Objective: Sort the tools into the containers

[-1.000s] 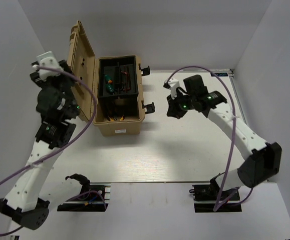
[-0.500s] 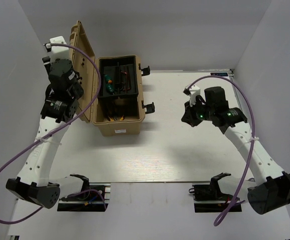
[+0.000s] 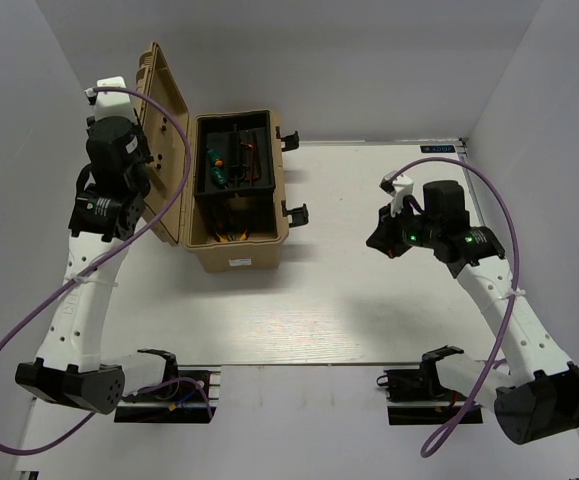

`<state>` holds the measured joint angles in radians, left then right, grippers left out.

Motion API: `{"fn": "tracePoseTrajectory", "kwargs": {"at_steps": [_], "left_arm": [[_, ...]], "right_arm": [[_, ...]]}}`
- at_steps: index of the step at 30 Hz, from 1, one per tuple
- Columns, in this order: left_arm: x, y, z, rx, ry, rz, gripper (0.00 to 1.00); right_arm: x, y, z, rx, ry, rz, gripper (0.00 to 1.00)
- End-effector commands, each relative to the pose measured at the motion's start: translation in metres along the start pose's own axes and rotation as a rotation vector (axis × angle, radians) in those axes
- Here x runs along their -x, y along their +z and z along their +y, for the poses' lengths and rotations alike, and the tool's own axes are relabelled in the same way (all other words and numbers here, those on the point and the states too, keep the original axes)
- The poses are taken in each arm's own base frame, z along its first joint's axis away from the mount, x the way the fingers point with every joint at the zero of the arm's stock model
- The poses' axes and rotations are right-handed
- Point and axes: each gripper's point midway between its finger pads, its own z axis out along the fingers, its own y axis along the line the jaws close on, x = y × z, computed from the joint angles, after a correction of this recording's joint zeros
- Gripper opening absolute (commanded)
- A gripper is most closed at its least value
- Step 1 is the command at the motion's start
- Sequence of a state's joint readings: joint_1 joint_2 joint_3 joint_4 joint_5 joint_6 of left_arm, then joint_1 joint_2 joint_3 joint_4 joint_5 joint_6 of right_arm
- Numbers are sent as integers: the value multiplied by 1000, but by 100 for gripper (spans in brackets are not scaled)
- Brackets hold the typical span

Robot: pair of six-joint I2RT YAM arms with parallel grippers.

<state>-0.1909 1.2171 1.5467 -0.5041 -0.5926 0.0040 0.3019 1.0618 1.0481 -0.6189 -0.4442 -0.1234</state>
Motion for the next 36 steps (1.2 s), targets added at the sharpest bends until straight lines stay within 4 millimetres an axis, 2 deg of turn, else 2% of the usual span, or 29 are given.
{"fn": "tracePoseTrajectory", "kwargs": {"at_steps": [1,4,5,8,10,12,15,17,18,20,22,23,25,26,27,28,29,31,32,33,35,36], "left_arm": [[-51,-10,-26,-176,70,196,43],[-41,-20,-39,-280,25,184,42],[-44,-22,-43,-307,27,197,41],[-28,-34,-55,-399,-1,180,41],[-30,-39,-66,-463,-10,201,41],[-24,-47,-74,-519,-38,200,41],[-26,-51,-86,-585,-51,217,41],[-31,-55,-100,-657,-78,250,41],[-27,-59,-104,-683,-82,244,41],[-32,-62,-121,-769,-116,281,40],[-37,-64,-130,-812,-117,300,37],[-34,-61,-130,-804,-128,286,36],[-11,-60,-115,-735,-138,194,36],[11,-64,-104,-708,-140,129,49],[26,-62,-93,-650,-148,87,56],[39,-65,-84,-623,-141,57,59],[65,-73,-68,-554,-145,0,60],[77,-73,-53,-485,-158,-32,62],[86,-81,-44,-468,-186,-71,62],[90,-84,-38,-450,-197,-98,58],[102,-95,-31,-456,-243,-184,41],[105,-97,-28,-447,-260,-200,22]], "right_arm": [[10,-4,6,30,2,-57,0],[10,-4,3,24,15,-62,0],[10,-4,2,25,18,-65,0],[10,-4,1,32,30,-67,0],[10,-3,3,42,36,-67,0],[10,-3,2,44,44,-66,0],[9,-4,0,38,51,-69,0],[9,-5,-2,34,55,-74,0],[8,-5,-2,35,60,-71,0],[9,-6,-3,36,62,-76,0],[8,-6,-4,34,69,-76,0],[9,-7,-4,31,69,-81,0],[9,-8,-7,26,74,-86,0],[7,-8,-5,31,73,-80,0],[6,-7,-6,31,77,-79,0],[6,-7,-6,35,77,-83,0],[6,-6,-6,40,85,-80,0],[4,-1,-6,54,102,-66,0],[5,-3,-5,53,96,-74,0],[6,-3,-6,53,95,-76,0],[4,-3,-6,50,96,-74,0],[3,-4,-7,48,99,-73,0]]}}
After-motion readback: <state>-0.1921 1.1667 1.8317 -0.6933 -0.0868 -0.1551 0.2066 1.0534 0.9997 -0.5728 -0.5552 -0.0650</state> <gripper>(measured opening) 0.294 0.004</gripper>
